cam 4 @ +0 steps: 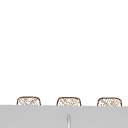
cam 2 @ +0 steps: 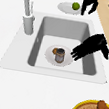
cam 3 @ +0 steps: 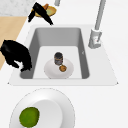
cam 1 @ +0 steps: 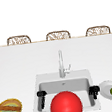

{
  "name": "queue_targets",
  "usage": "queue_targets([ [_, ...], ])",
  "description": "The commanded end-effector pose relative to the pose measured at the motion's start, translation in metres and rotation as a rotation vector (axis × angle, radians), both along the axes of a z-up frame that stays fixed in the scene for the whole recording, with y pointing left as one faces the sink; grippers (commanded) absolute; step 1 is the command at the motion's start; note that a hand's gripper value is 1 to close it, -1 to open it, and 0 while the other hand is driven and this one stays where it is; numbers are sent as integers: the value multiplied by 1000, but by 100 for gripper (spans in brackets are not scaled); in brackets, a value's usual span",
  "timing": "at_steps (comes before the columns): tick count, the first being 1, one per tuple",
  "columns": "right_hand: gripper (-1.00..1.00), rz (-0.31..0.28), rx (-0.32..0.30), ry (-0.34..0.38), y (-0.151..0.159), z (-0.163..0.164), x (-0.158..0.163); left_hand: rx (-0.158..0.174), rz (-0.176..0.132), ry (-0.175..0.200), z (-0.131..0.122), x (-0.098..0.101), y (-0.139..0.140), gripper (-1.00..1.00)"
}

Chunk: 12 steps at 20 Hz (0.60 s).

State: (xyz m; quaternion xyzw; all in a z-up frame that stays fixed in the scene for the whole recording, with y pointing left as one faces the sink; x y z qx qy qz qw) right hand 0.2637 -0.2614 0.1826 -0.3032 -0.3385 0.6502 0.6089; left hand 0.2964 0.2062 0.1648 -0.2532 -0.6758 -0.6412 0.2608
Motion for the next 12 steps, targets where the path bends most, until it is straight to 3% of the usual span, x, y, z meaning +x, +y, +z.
queue_targets([
  [1,0,0,0,0,0,0,0,0,1,0,0,0,0,-100],
  [2,0,0,0,0,0,0,0,-2,3,-15,3,0,1,-100],
  [3,-100,9,-5,-17,2,4,0,0,0,0,0,0,0,0],
  [4,-100,12,-2,-6,3,6,0,5,-12,-5,1,0,0,0],
  [8,-100,64,-5,12,17,6,7,3,-4,-22,1,0,0,0],
  [12,-100,56,20,2,28,6,15,2,2,-33,0,1,0,0],
])
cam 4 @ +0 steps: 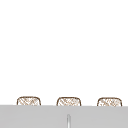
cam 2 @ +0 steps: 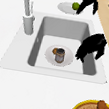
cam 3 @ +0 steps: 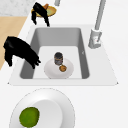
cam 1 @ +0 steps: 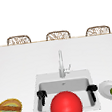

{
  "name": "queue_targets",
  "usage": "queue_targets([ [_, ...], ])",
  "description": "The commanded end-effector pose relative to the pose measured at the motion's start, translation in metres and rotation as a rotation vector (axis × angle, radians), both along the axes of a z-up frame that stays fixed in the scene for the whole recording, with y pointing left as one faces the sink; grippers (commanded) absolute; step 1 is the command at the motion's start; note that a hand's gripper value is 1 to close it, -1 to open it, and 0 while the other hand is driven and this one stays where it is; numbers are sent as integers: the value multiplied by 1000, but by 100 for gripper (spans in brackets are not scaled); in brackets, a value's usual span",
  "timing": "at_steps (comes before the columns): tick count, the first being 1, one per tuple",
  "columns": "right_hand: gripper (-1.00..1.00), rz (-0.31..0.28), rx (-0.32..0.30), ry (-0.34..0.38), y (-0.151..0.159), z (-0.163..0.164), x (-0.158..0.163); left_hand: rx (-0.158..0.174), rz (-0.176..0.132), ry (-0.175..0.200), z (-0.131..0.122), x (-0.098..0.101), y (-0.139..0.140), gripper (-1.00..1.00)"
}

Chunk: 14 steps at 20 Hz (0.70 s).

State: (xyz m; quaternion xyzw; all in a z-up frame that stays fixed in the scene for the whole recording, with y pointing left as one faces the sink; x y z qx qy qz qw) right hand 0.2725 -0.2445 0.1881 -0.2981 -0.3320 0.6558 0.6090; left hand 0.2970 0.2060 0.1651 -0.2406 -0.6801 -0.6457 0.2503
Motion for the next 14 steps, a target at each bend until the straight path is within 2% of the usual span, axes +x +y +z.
queue_targets([
  [1,-100,50,27,-23,14,1,11,0,0,0,0,0,0,0],
  [10,-100,55,42,-55,35,20,55,-1,8,-10,0,0,0,0],
  [14,-100,85,63,-118,38,33,64,-2,10,-12,-1,0,0,0],
])
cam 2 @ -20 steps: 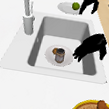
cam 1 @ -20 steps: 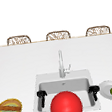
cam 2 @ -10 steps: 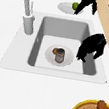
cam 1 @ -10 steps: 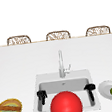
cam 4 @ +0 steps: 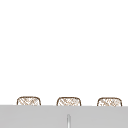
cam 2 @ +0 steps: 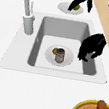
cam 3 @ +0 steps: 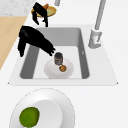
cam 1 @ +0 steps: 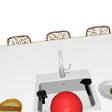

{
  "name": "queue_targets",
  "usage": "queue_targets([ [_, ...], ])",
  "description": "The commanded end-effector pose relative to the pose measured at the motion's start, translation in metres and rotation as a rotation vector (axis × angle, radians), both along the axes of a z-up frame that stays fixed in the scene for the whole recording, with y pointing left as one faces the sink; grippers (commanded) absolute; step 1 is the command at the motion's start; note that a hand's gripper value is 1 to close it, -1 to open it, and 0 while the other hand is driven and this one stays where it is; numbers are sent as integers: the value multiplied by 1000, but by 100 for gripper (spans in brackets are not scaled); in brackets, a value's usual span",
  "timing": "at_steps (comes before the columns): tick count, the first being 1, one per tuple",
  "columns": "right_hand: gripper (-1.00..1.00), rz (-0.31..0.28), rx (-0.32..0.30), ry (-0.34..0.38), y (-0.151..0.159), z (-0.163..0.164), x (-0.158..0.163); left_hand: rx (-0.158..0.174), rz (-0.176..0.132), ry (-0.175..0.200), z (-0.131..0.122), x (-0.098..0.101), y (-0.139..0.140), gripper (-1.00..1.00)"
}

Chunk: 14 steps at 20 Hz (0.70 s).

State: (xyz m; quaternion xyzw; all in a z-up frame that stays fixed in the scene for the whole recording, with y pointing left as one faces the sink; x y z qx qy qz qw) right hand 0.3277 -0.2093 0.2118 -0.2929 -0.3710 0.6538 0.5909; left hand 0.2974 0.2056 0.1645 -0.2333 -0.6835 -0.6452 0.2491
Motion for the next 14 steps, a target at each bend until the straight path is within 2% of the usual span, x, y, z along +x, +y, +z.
queue_targets([
  [1,-100,42,21,-81,4,12,12,0,0,0,0,0,0,0],
  [7,-100,60,32,-126,15,36,34,0,2,-2,0,0,0,0],
  [11,-100,28,21,-151,30,44,61,0,2,-2,0,0,0,0],
  [14,-100,27,18,-181,39,50,82,0,3,-3,0,0,0,0],
])
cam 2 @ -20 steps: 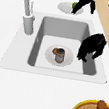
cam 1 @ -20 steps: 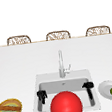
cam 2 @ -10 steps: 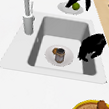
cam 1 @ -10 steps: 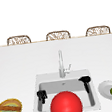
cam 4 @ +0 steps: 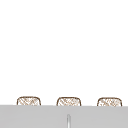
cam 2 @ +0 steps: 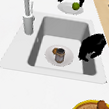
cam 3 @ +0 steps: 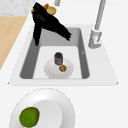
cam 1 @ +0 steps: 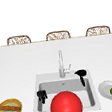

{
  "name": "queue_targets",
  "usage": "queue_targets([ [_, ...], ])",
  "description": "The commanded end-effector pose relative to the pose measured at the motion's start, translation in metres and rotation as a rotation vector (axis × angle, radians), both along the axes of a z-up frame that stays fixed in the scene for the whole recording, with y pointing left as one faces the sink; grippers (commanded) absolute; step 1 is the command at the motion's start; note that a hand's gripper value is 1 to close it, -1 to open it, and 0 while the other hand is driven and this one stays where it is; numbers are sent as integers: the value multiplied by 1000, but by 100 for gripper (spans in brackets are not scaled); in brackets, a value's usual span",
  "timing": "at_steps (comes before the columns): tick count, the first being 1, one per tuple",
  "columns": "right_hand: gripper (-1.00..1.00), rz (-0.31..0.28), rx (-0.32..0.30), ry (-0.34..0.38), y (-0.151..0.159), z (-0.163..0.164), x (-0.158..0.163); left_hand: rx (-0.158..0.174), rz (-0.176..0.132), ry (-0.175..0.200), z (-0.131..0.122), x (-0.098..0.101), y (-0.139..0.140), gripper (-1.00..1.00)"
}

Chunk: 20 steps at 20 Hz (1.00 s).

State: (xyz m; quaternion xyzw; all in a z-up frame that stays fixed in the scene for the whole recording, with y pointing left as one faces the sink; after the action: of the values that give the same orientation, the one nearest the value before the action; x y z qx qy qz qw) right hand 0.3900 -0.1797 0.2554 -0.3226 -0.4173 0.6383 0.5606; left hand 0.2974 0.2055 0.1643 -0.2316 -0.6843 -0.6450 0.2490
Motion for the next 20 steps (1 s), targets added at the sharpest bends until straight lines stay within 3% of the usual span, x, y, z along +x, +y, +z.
queue_targets([
  [1,-100,0,6,-73,11,10,24,0,0,0,0,0,0,0],
  [13,-100,4,17,-170,36,49,107,0,1,-1,0,0,0,0],
  [16,-100,3,14,-97,49,41,130,0,1,-1,0,0,0,0],
  [20,-100,7,-46,-55,62,27,150,0,1,-1,0,0,0,0],
])
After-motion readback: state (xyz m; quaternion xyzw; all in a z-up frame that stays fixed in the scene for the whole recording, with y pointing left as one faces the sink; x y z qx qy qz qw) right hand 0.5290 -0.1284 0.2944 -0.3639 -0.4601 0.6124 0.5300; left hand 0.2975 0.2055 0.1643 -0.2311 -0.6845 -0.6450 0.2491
